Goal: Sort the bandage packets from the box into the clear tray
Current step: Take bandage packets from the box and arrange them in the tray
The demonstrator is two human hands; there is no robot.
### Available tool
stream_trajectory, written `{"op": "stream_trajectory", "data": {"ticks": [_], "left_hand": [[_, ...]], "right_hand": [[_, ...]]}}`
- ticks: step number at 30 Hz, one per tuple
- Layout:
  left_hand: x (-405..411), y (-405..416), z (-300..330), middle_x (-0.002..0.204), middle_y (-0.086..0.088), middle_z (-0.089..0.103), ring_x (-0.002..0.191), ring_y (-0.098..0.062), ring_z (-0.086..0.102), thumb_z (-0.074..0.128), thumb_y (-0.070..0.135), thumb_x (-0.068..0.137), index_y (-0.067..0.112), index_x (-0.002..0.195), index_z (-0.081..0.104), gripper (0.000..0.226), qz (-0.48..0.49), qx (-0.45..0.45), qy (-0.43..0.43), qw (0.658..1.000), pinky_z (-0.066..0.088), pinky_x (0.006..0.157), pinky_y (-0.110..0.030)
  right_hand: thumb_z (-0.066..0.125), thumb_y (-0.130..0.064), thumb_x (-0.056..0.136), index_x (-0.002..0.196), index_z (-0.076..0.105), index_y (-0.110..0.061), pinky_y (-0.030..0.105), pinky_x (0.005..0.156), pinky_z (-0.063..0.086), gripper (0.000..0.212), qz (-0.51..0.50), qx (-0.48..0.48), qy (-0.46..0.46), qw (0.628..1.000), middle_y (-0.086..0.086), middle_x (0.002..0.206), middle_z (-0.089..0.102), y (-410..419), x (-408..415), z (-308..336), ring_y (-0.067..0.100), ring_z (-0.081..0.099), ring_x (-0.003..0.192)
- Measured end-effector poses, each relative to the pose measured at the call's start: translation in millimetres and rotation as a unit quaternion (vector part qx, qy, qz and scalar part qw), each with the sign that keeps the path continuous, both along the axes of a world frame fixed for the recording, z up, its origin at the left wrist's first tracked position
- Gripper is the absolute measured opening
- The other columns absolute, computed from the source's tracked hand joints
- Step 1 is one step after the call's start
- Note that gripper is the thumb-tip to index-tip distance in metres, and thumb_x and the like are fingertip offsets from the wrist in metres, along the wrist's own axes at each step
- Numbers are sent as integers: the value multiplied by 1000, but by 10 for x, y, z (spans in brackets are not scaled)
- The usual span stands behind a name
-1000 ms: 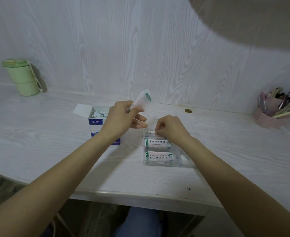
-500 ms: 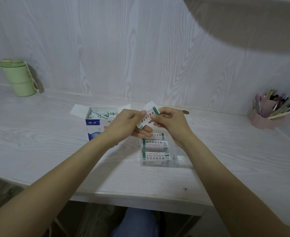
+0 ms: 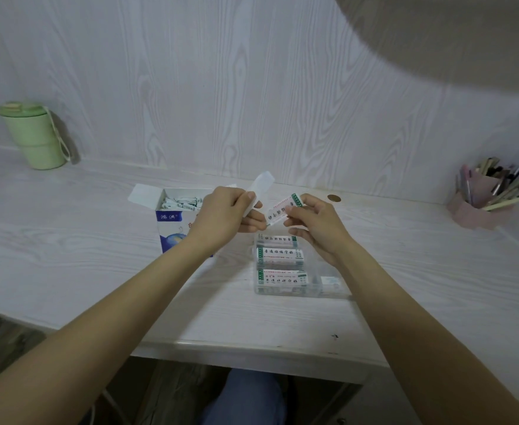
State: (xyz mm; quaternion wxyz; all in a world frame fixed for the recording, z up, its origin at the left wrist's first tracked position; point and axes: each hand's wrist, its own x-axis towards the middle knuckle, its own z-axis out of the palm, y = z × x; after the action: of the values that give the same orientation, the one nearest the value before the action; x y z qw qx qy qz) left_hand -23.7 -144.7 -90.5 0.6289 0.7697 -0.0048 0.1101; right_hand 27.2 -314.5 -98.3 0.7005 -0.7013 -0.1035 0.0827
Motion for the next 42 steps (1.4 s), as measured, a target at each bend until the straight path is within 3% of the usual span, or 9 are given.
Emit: {"op": "stream_trajectory", "data": {"ticks": [5,10,16,21,26,30,34,36,42], "left_hand": [[16,7,14,78,-14,71,66,-20,72,42,17,101,1,90,65,30,4,14,-2,1000,56,57,-21],[19,41,-2,80,-16,71,68,-22,72,42,17,101,-1,93,66,31,6,26,1,1000,59,62,-25],[23,39,-2,78,-12,72,67,-19,72,41,17,101,1,91,66,31,17,21,-1,1000,57,60,-21],[4,59,0,78,-13,71,68,-20,72,41,16,101,0,92,65,31,17,12,-1,1000,56,59,-21],[-7,72,-4,79,-13,72,70,-19,72,42,17,101,1,92,66,30,8,24,-1,1000,57,60,-21],[-22,78,-15,80,-14,72,71,-19,72,45,18,100,0,94,67,29,-10,38,-2,999,58,65,-23],[-7,31,-60,82,-11,71,74,-15,71,47,17,99,-2,98,67,28,-31,103,-8,994,58,71,-24],[17,-34,-73,86,-12,71,79,-16,71,49,19,98,-1,94,68,28,-46,170,-18,984,58,77,-28],[71,-169,-19,100,-9,72,91,-18,65,51,18,98,4,106,70,25,-20,335,-51,941,38,70,-15]], "right_hand": [[63,4,85,74,55,-7,14,55,52,18,-96,-43,-6,994,15,76,67,-25,81,-77,17,66,64],[65,6,82,96,63,-11,22,61,57,22,-132,-149,-52,979,18,79,64,-20,127,-149,19,69,65],[61,2,82,95,61,-7,8,42,38,15,-123,-317,-132,931,12,93,59,130,100,-169,7,60,56],[61,-8,86,90,61,-11,32,67,50,6,-76,-478,-154,862,7,93,62,203,73,-166,27,60,78],[68,-20,85,92,70,-12,29,66,48,11,-60,-551,-125,823,7,90,69,236,81,-85,24,64,89],[68,-15,85,90,74,-10,29,71,51,10,-27,-487,-134,862,2,88,70,183,102,-47,17,63,83],[53,-37,95,88,70,-8,17,56,42,34,-15,-154,33,987,6,78,68,-21,-13,243,11,59,62],[51,-45,94,85,68,-6,20,55,48,43,27,-91,110,989,14,79,71,-103,-37,347,13,64,59],[68,-3,83,91,70,-3,14,64,54,8,58,-85,83,991,5,76,70,-177,40,344,6,67,65]]}}
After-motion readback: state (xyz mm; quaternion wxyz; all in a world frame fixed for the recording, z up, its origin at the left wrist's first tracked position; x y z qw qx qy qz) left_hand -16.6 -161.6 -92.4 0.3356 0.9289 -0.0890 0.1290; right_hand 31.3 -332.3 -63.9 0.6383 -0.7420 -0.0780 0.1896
